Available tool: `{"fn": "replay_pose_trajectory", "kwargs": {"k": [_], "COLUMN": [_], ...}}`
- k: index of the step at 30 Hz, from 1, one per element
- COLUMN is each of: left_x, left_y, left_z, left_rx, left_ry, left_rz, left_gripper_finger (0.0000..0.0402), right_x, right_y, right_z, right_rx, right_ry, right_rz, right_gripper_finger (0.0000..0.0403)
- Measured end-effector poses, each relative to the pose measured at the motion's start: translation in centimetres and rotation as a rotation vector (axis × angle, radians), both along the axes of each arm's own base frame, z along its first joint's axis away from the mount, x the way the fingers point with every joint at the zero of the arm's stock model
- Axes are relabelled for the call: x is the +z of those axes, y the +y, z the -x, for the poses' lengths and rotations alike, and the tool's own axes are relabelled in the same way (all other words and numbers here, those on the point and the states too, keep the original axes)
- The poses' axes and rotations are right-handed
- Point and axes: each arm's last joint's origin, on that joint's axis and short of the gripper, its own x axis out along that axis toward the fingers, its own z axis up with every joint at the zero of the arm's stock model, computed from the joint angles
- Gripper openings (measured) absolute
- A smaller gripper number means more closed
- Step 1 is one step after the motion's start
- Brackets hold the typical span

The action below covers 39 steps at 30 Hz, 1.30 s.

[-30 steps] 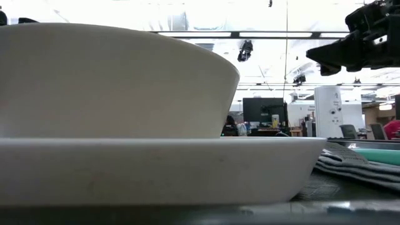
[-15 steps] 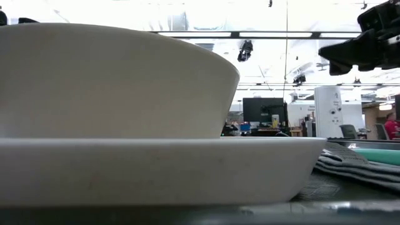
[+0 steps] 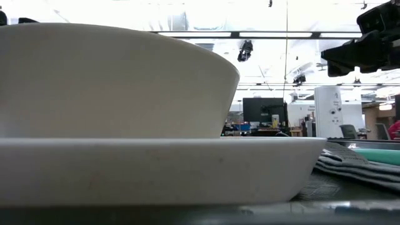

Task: Set up tray
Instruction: Return to Home Position

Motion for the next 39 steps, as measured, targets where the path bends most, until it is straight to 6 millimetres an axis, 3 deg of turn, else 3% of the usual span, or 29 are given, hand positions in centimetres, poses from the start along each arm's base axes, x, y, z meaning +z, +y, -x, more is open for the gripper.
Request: {"fn": "replay_pose_trajectory", "kwargs": {"k": [39], "left_x": [0.00], "left_y": [0.00], "left_z": [0.00], "left_rx": [0.000], "left_ry": [0.000], "left_rz": [0.000], "left_gripper_finger": [0.0048], "right_x": [-0.04], "right_y": [0.00], "right_z": [-0.04], "right_rx": [-0.002], "right_ry": [0.009], "right_rz": [-0.045], "right_gripper_finger": [0.0022]}}
